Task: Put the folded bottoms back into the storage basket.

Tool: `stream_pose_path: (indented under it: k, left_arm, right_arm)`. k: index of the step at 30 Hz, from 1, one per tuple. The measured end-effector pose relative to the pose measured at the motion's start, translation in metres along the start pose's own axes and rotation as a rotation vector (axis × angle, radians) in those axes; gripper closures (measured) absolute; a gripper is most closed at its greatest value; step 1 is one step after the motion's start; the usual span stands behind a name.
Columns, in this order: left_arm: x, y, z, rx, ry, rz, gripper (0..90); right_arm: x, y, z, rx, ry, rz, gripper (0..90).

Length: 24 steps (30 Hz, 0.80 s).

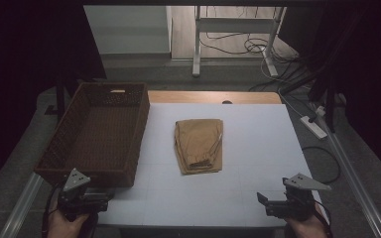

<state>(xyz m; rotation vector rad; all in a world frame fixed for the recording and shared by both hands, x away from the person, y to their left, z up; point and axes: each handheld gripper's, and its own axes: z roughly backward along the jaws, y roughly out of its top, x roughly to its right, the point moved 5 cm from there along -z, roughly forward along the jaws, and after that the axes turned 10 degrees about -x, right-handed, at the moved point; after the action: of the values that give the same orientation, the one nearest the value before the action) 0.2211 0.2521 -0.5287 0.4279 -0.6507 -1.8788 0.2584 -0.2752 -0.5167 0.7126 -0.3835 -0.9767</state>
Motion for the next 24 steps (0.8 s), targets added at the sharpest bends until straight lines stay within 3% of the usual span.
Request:
stream_pose_path:
  k: [8, 21, 24]
  left_arm:
    - [-0.0012, -0.0004, 0.0007, 0.009, -0.05, 0.012, 0.1]
    - [0.0024, -0.0006, 0.0015, 0.017, -0.065, -0.034, 0.0]
    - [0.0035, -0.0008, 0.0027, 0.027, -0.092, -0.035, 0.0]
  right_arm:
    - [-0.0024, 0.0001, -0.0012, -0.011, 0.019, 0.028, 0.6]
    - [-0.0027, -0.0001, -0.0013, -0.016, 0.04, 0.031, 0.6]
    - [-0.0034, 0.0, -0.0015, -0.015, 0.044, 0.038, 0.6]
